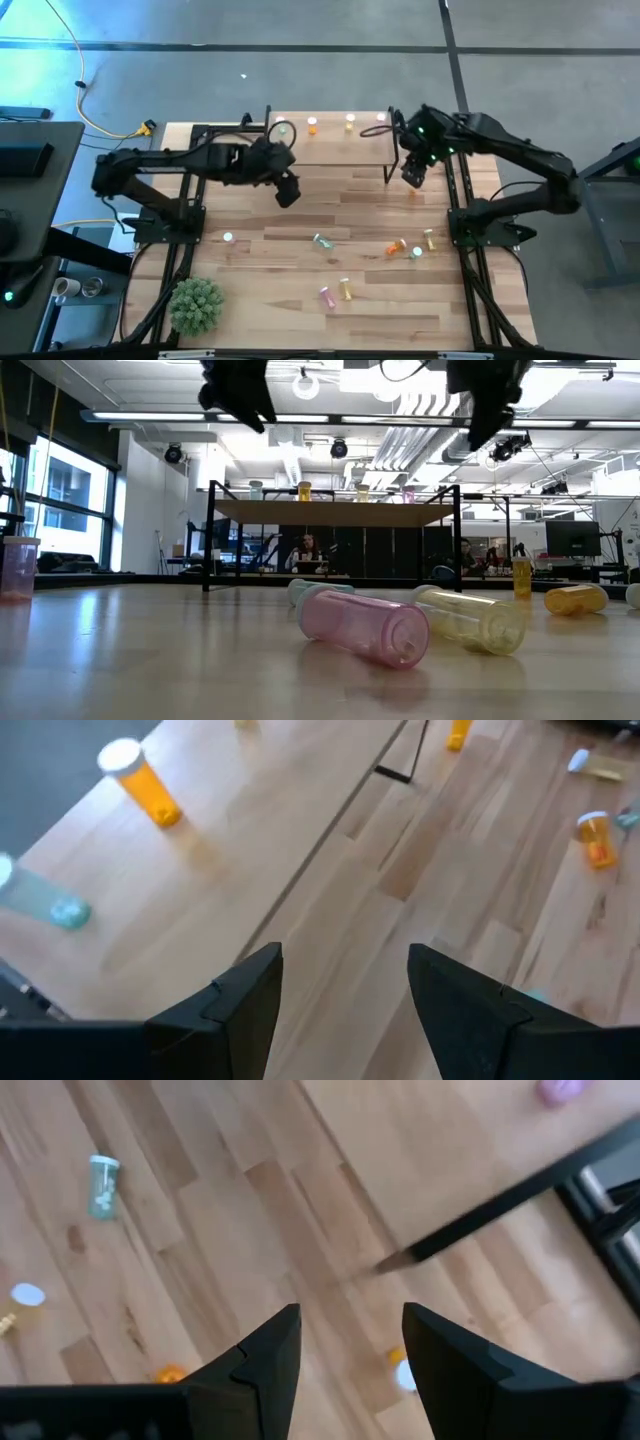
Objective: Pick and place medicine bottles onto shelf by color
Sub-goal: Put the top violet pill bottle on the shelf aligned with the other violet pill bottle
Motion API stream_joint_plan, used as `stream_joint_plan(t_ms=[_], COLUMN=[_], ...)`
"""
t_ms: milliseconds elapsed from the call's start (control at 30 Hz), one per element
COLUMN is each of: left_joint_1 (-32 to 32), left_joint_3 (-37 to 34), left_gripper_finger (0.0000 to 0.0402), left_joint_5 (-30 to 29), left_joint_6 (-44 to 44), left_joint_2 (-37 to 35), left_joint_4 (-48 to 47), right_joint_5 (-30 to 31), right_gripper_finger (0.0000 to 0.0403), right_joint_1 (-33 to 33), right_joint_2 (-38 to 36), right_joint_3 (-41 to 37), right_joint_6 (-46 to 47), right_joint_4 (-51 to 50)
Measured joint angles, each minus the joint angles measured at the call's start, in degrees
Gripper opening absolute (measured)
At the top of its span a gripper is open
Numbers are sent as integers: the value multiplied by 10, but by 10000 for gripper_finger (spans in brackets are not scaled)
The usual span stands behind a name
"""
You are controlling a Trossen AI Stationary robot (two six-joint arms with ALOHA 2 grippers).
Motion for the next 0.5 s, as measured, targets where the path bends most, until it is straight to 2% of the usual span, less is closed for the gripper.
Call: stream_joint_plan(t_ms=[200,300,500], left_joint_1=[-42,-62,-116], left_joint_3=[-82,-120,-185], left_gripper_finger=[204,203,202], left_joint_5=[-46,-51,-86], left_joint_6=[-54,-90,-148], left_joint_2=[-32,-43,-48], left_joint_4=[47,63,129], right_joint_5=[24,38,79], right_gripper_finger=[168,168,168], right_joint_1=[44,71,145], right_joint_2=[-65,-89,-123], right_joint_3=[-70,-96,-152], right_joint_6=[61,88,179], right_joint_4=[30,42,61])
